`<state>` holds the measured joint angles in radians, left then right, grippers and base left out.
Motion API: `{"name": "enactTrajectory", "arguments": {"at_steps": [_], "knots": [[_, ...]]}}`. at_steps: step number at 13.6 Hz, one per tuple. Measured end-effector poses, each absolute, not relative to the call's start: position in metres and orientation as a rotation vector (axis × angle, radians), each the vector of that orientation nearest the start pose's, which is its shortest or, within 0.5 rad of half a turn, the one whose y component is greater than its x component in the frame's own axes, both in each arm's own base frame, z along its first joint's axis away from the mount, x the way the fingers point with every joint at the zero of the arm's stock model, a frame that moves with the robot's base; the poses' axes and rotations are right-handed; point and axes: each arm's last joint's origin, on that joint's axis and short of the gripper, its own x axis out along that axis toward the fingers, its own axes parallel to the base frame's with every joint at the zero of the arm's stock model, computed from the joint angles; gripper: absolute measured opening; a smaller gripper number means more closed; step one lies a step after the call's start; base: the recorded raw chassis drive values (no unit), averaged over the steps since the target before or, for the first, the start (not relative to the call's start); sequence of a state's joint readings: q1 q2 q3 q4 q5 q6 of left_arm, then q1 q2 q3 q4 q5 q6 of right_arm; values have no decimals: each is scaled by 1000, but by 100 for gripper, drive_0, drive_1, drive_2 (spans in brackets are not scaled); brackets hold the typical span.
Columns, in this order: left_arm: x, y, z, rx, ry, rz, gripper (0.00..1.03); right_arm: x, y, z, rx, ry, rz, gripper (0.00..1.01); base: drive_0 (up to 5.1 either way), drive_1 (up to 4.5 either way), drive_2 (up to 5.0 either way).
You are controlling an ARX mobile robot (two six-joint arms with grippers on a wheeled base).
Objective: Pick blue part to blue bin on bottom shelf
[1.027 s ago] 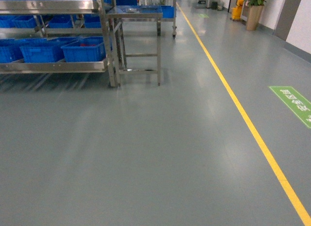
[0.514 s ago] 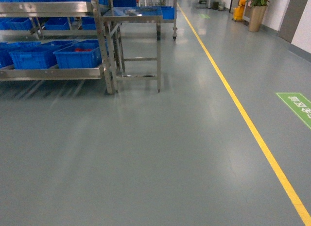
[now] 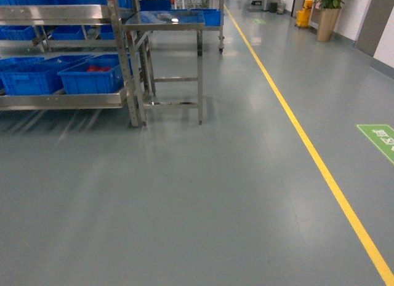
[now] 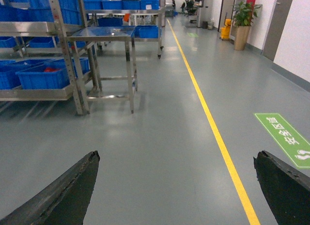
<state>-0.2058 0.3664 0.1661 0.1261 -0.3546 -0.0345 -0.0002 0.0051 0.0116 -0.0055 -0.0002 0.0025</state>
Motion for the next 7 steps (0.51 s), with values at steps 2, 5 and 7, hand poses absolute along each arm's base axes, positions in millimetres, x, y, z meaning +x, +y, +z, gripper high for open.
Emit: {"name": "enactTrajectory", "arguments": {"at_steps": [2, 5, 7], "knots": [[120, -15, 202, -16, 62, 150, 44, 97, 0, 167, 2, -1, 0, 98, -9, 409, -428], [120, -15, 201, -15, 67, 150, 44, 97, 0, 167, 2, -1, 0, 98, -9, 409, -428], [120, -15, 201, -14, 67, 150, 44, 97, 0, 167, 2, -2, 0, 98, -9, 409, -428]]}}
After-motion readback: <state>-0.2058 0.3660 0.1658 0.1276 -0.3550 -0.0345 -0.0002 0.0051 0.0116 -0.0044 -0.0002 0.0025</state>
